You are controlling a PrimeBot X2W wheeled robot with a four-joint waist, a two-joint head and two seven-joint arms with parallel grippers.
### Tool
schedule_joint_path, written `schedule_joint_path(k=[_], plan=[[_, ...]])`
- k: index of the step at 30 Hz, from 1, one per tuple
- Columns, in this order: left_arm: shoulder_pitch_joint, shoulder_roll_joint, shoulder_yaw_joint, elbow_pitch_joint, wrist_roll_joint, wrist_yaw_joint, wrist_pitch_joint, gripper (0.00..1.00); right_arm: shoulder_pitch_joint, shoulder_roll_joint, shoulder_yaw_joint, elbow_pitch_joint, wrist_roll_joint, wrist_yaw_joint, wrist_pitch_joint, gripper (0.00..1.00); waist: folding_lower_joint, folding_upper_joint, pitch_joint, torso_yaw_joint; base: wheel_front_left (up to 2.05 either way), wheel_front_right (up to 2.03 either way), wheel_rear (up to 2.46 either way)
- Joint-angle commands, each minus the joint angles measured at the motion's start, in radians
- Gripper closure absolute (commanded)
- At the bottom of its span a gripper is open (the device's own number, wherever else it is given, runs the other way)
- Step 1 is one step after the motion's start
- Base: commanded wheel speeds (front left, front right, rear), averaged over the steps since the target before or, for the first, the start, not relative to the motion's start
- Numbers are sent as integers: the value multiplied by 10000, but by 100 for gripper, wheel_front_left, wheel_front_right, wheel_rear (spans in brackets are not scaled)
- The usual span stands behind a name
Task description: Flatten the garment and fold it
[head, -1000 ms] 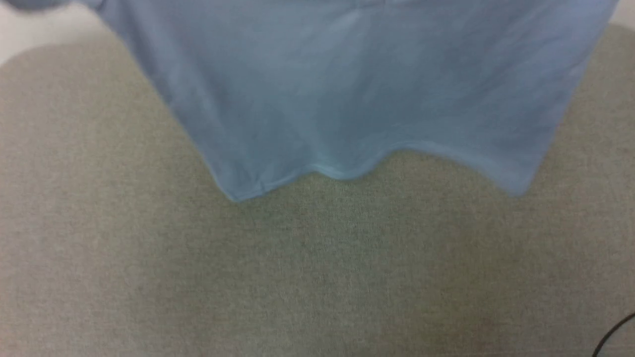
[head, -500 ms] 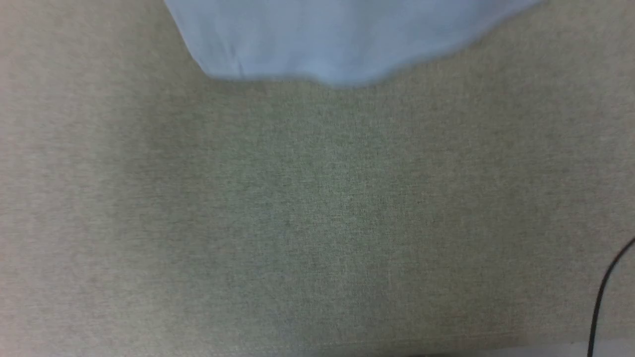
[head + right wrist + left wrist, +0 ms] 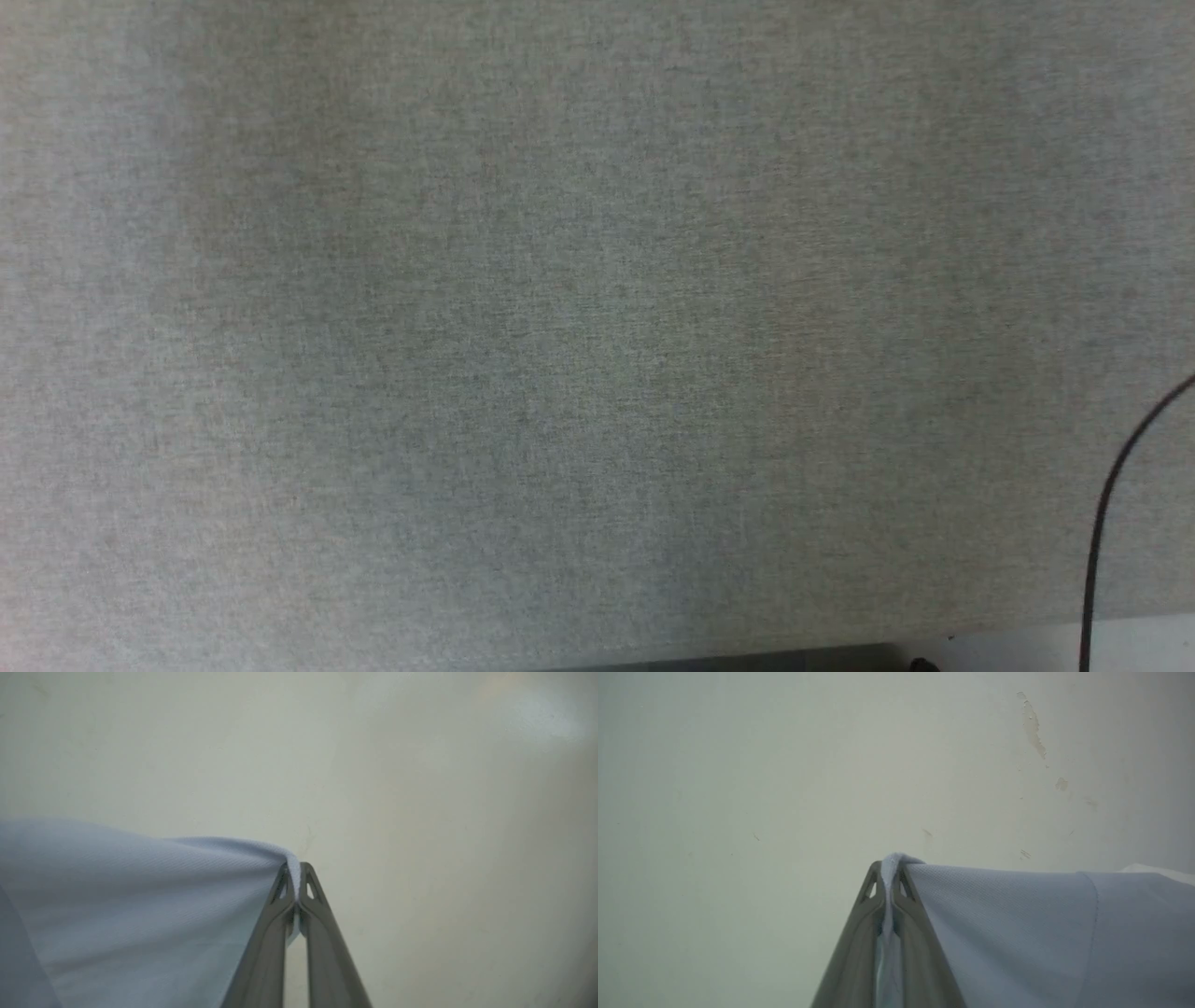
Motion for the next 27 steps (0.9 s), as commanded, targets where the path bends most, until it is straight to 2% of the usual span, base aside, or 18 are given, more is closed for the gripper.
schedule_joint_path(k=[1, 5, 9, 16, 22, 24, 27], plan=[[74, -62, 39, 122, 80, -101, -86, 100, 10, 46, -57, 201, -69, -23, -141, 100, -1, 0, 91, 108, 0, 0, 0], [996, -272, -90, 406, 107, -520, -120, 100, 550, 182, -156, 741, 62, -23, -504, 100, -1, 0, 36, 241, 0, 0, 0], [2731, -529, -319, 581, 90, -878, -127, 100, 1922, 476, 92, 1116, 367, -23, -855, 100, -1, 0, -420, 332, 0, 0, 0], [7229, -1084, -382, 126, 6, -915, -130, 100, 5362, 891, 1497, 909, 1353, -23, -1085, 100, -1, 0, -2326, 437, 0, 0, 0], [10464, -875, -1108, -729, -243, -1037, 338, 100, 8656, 488, 3053, -401, 2709, -23, -980, 100, -1, 0, -3882, 540, 0, 0, 0], [11383, -609, -1279, -1202, -458, -1076, 759, 100, 9641, 96, 3584, -1160, 2970, -23, -920, 100, -1, 0, -4237, 517, 0, 0, 0], [12691, -153, -1366, -2035, -845, -935, 1257, 100, 10956, -518, 3866, -2205, 3310, -23, -711, 100, -1, 0, -4632, 464, 0, 0, 0]])
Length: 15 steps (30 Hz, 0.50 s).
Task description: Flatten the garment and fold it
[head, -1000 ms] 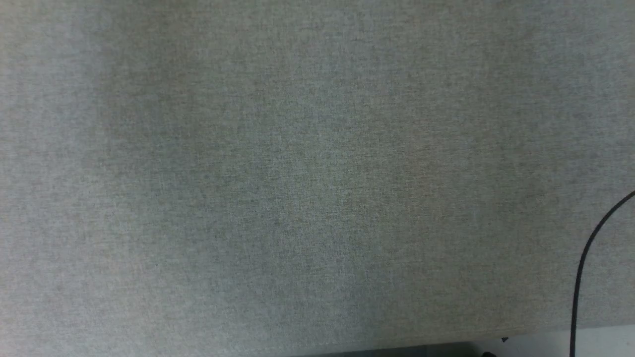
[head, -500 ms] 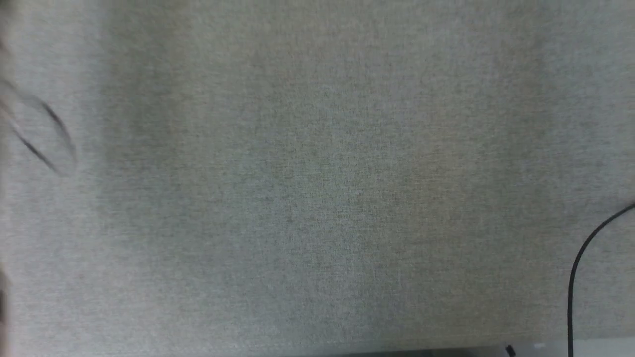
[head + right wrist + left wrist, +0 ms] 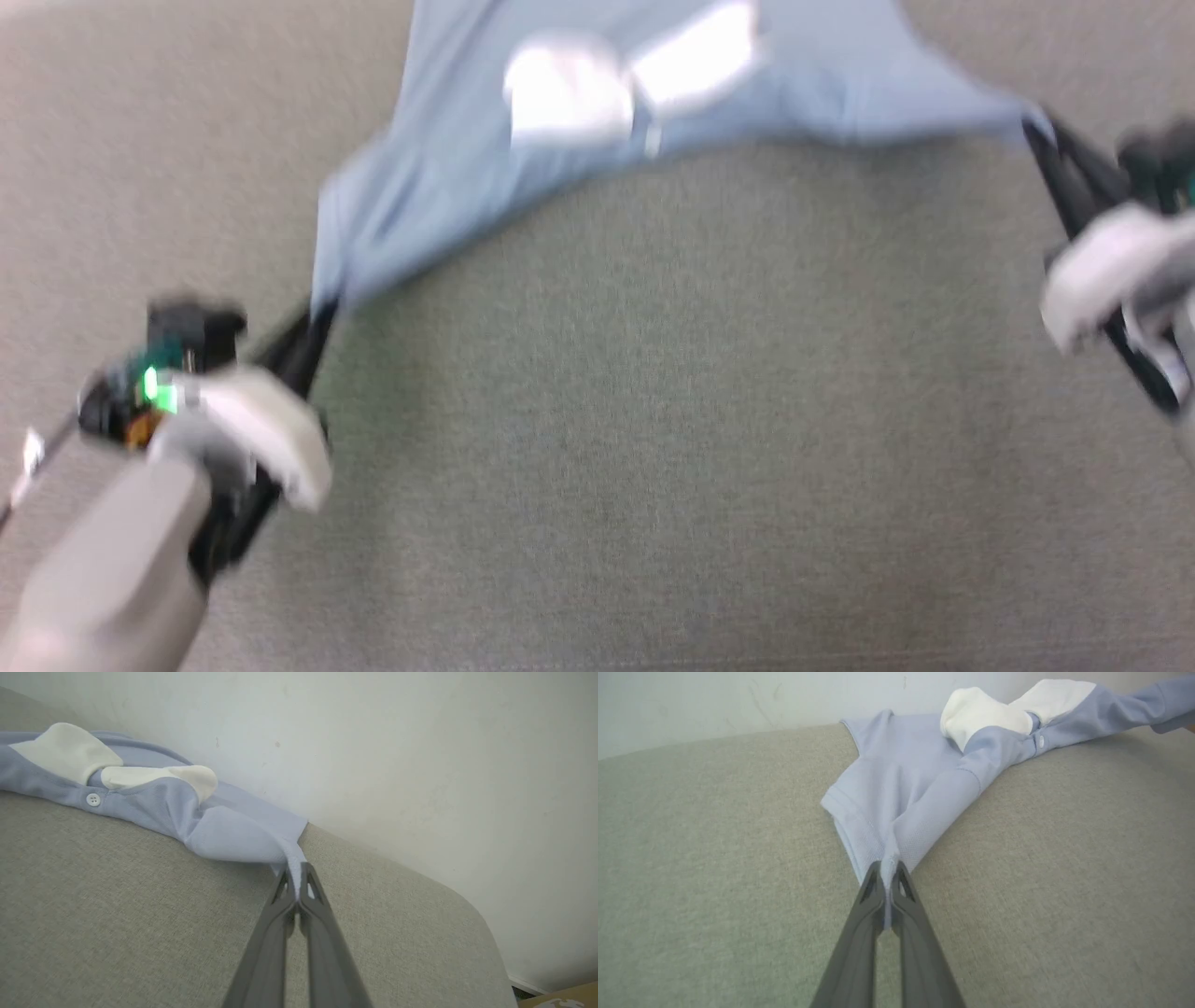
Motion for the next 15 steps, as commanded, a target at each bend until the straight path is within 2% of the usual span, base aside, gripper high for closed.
schedule_joint_path(k=[1, 4, 8, 15], plan=[[682, 302, -41, -379, -188, 144, 216, 100, 597, -265, -64, -416, 287, -23, 169, 100, 5, 0, -1274, 17, 0, 0, 0], [1821, 739, -80, -1271, -506, 530, 664, 100, 2015, -823, -227, -1271, 716, -23, 660, 100, 5, 0, -1565, 68, 0, 0, 0], [2974, 1311, 66, -1905, -899, 1096, 1019, 100, 3862, -1460, -507, -1833, 1013, -23, 1360, 100, 5, 0, -1866, 127, 0, 0, 0], [4127, 1669, 307, -1971, -1318, 1910, 1145, 100, 5906, -1506, -1509, -1903, 1078, -23, 2091, 100, 5, 0, -2278, 209, 0, 0, 0]])
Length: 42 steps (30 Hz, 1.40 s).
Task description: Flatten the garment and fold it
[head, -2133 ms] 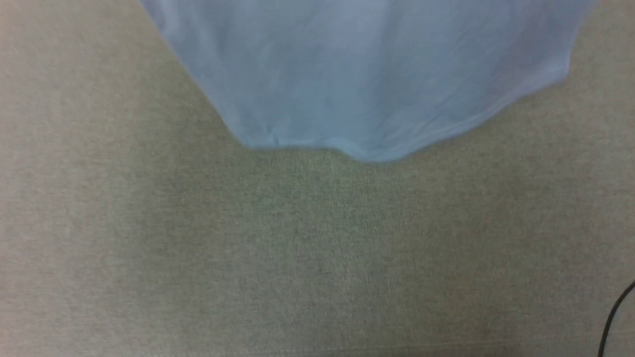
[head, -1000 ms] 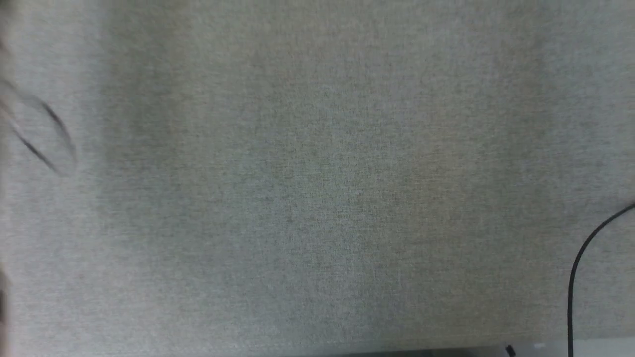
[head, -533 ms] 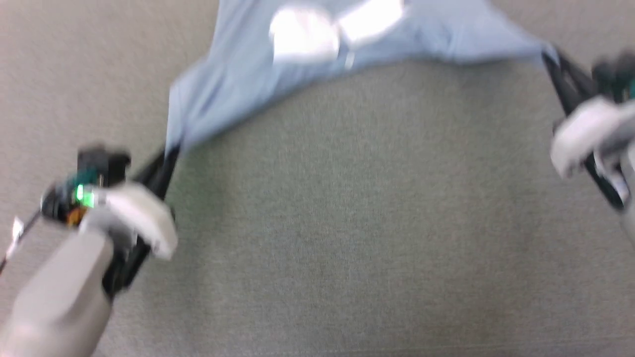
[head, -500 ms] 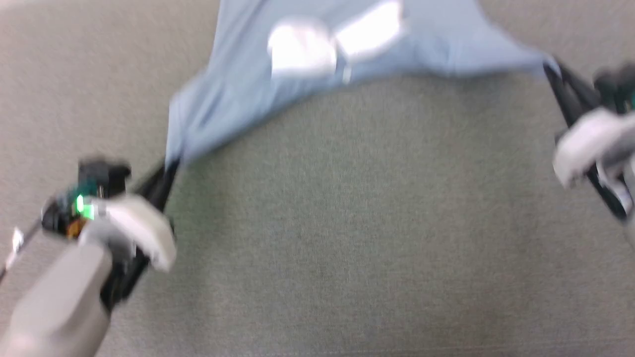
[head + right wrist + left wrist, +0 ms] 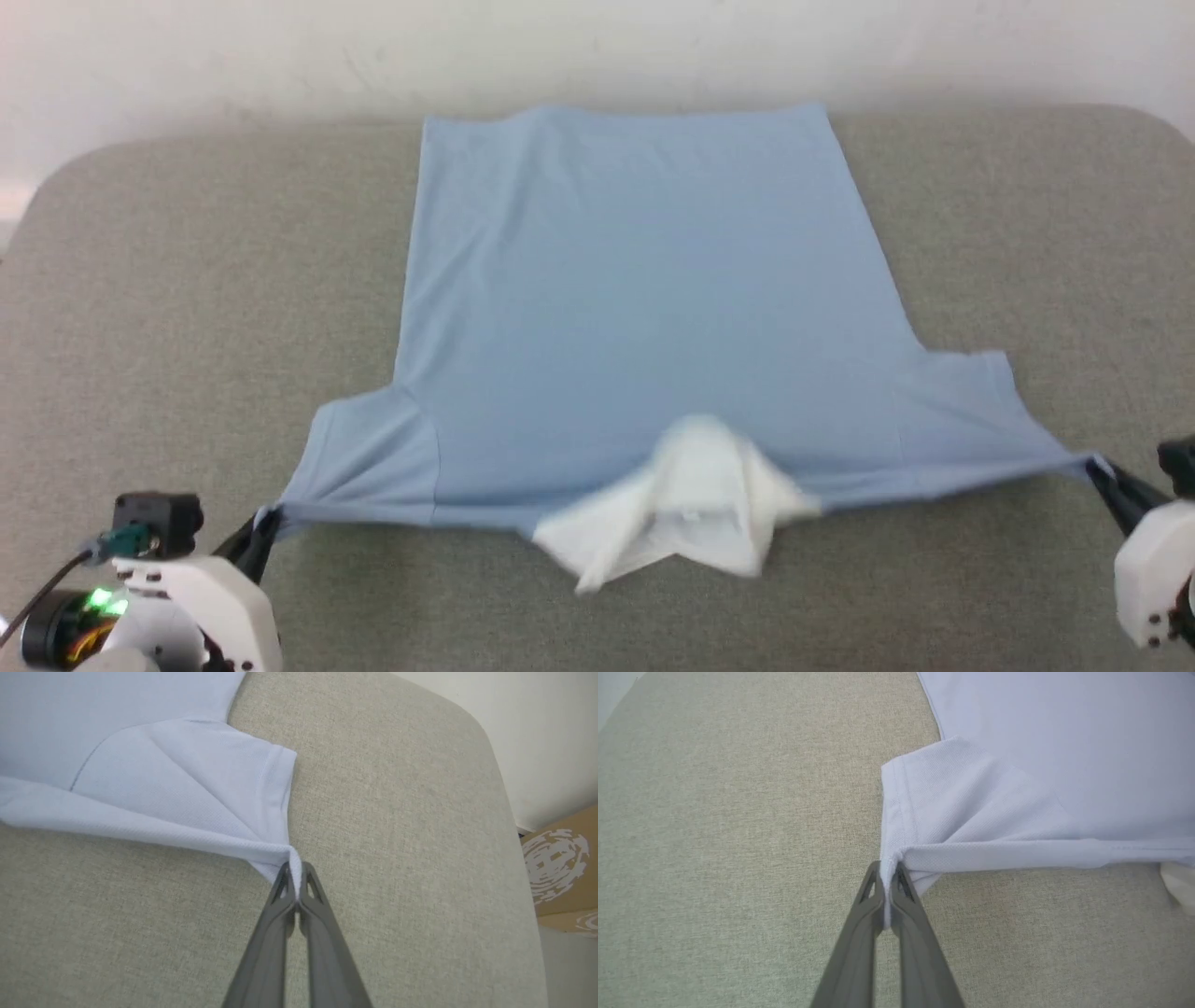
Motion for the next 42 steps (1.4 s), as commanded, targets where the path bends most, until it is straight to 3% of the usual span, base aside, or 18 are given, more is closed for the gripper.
schedule_joint_path(k=[1, 10, 16, 17, 18, 23, 29, 36, 42], plan=[[260, 140, 130, 58, -58, 247, -44, 100, 363, 21, -245, -64, 107, -30, 219, 100, 2, 0, -286, 98, 0, 0, 0], [1285, 53, -35, -684, -595, 538, 344, 100, 2382, -253, -843, -1593, 1092, -30, 2688, 100, 2, 0, -592, 260, 0, 0, 0], [1440, -113, -158, -1377, -716, 737, 564, 100, 2993, -274, -1660, -2489, 1082, -30, 3433, 100, 2, 0, -426, 556, 0, 0, 0], [1415, -156, -159, -1500, -732, 753, 573, 100, 2990, -236, -1834, -2617, 1073, -30, 3508, 84, 2, 0, -362, 622, 0, 0, 0], [1381, -192, -144, -1634, -741, 785, 569, 100, 2951, -185, -2025, -2754, 1057, -30, 3570, 0, 2, 0, -296, 683, 0, 0, 0], [1235, -399, -13, -2788, -796, 1089, 530, 100, 2249, 50, -2759, -3802, 1254, -30, 4298, 0, 2, 0, 382, 993, 0, 0, 0], [1257, -604, 5, -4518, -491, 1798, 372, 100, 156, 112, -3062, -4645, 1301, -30, 5360, 0, 2, 0, 1731, 1531, 0, 0, 0], [819, -967, -491, -5484, 201, 2089, 442, 100, -2620, -137, -3081, -3871, 1484, -30, 6671, 0, 2, 0, 3411, 2398, 0, 0, 0], [400, -1376, -879, -5819, 752, 2180, 355, 100, -5403, -642, -2946, -2367, 1000, -30, 7951, 0, 2, 0, 4707, 3349, 0, 0, 0]])
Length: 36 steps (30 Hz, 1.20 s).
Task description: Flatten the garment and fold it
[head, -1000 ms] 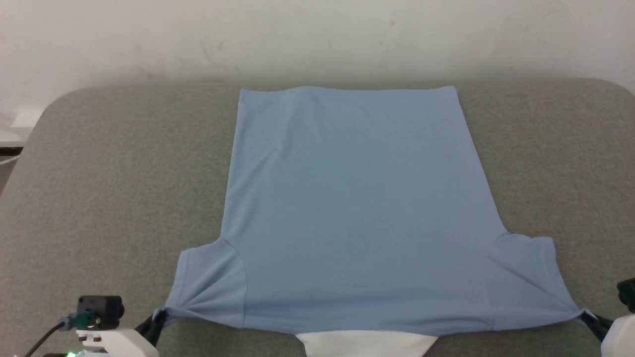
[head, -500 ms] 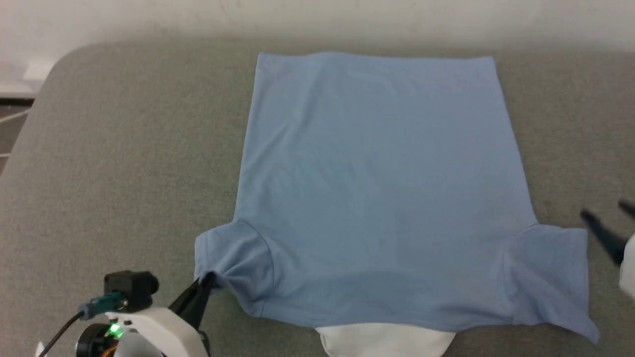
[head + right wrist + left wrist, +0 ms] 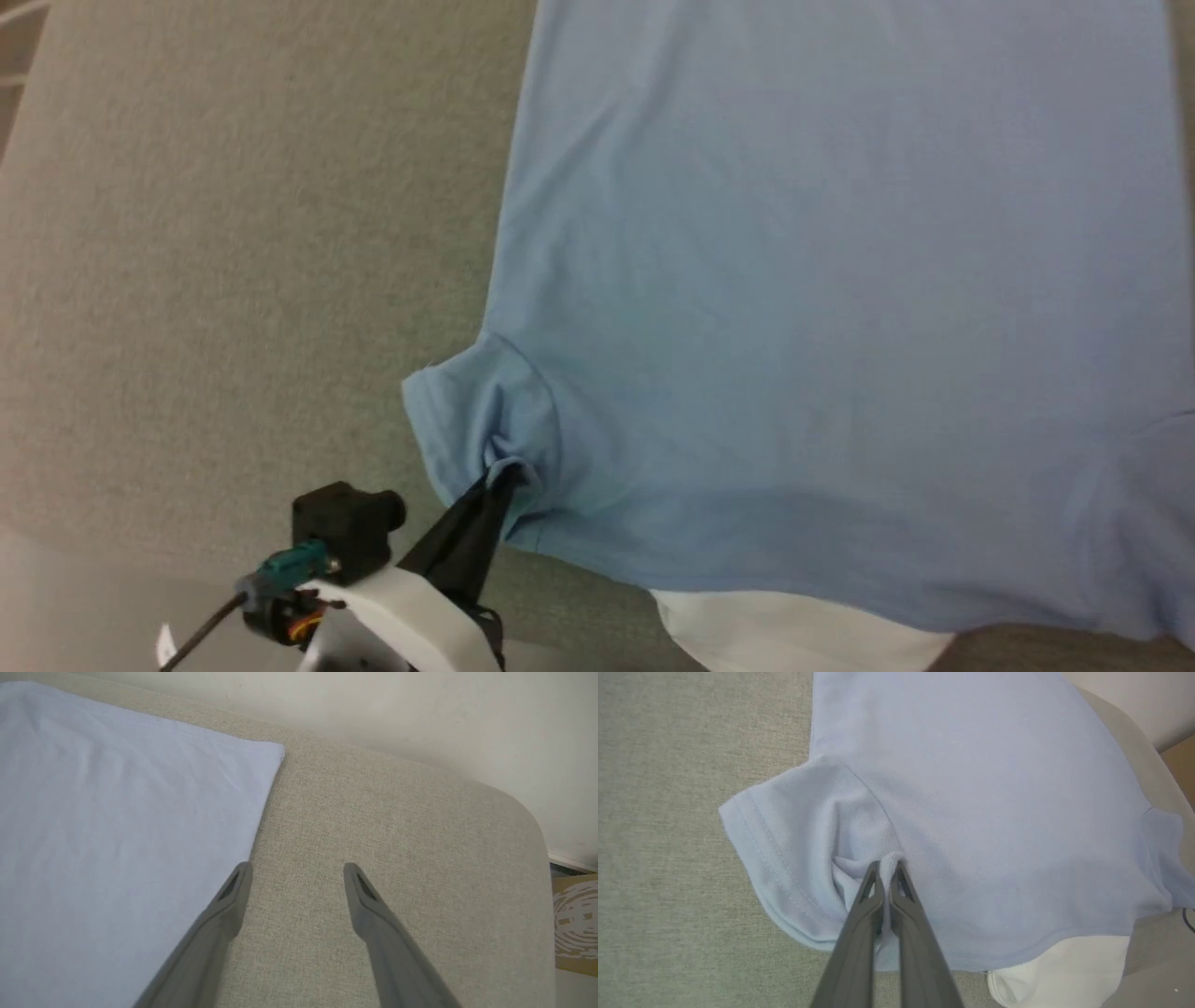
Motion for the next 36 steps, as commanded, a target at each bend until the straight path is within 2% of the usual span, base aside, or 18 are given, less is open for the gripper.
schedule_joint_path(k=[1, 5, 10, 20, 21, 22, 30, 36], plan=[[-209, -122, -111, -76, 150, 31, -66, 100, -470, -49, -54, 275, -106, -21, 199, 0, -4, 0, 1634, 1493, 0, 0, 0], [-504, -510, -462, -152, 455, -85, -164, 100, -1934, -333, -49, 1279, -575, -21, 863, 0, -4, 0, 2143, 2117, 0, 0, 0], [-646, -1009, -720, -193, 626, -120, -410, 100, -3088, -608, 39, 2218, -1216, -21, 1181, 0, -4, 0, 2505, 2674, 0, 0, 0], [-864, -1410, -762, 115, 609, -340, -790, 100, -3563, -737, 318, 3550, -1668, -21, 905, 0, -4, 0, 2656, 3015, 0, 0, 0], [-874, -1414, -739, 167, 597, -357, -825, 100, -3475, -756, 417, 3619, -1656, -21, 896, 69, -4, 0, 2643, 3003, 0, 0, 0], [-882, -1414, -724, 208, 593, -368, -854, 100, -3392, -794, 508, 3668, -1637, -21, 866, 100, -4, 0, 2623, 2985, 0, 0, 0], [-891, -1392, -649, 347, 605, -343, -980, 100, -3056, -865, 1030, 3890, -1331, -21, 348, 100, -4, 0, 2180, 2502, 0, 0, 0], [-774, -1199, -503, 544, 541, -155, -892, 100, -2281, -729, 1533, 4185, -1102, -21, -369, 100, -4, 0, 1066, 1741, 0, 0, 0]])
